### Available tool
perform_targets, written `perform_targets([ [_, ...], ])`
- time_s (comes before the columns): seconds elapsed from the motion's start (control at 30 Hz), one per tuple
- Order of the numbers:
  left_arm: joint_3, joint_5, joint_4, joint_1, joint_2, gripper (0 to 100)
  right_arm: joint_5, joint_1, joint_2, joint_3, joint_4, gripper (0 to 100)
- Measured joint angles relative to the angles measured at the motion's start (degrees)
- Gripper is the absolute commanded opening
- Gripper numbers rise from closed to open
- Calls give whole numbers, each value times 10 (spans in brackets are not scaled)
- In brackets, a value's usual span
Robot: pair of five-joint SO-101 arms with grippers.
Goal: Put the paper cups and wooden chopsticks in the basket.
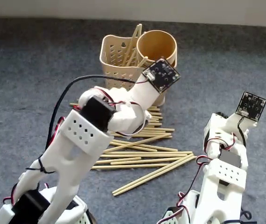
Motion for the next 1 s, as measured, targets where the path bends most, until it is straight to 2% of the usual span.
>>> perform_targets([
  [0.3,143,-4,-134,-1,1,93,0,0,0,0,0,13],
  [0.43,206,-11,-197,-2,1,52,0,0,0,0,0,13],
  [0.57,253,-11,-248,-1,1,53,0,0,0,0,0,13],
  [0.77,262,-11,-267,0,20,53,0,0,0,0,0,13],
  [1.0,240,-11,-267,27,133,53,0,0,0,0,0,13],
])
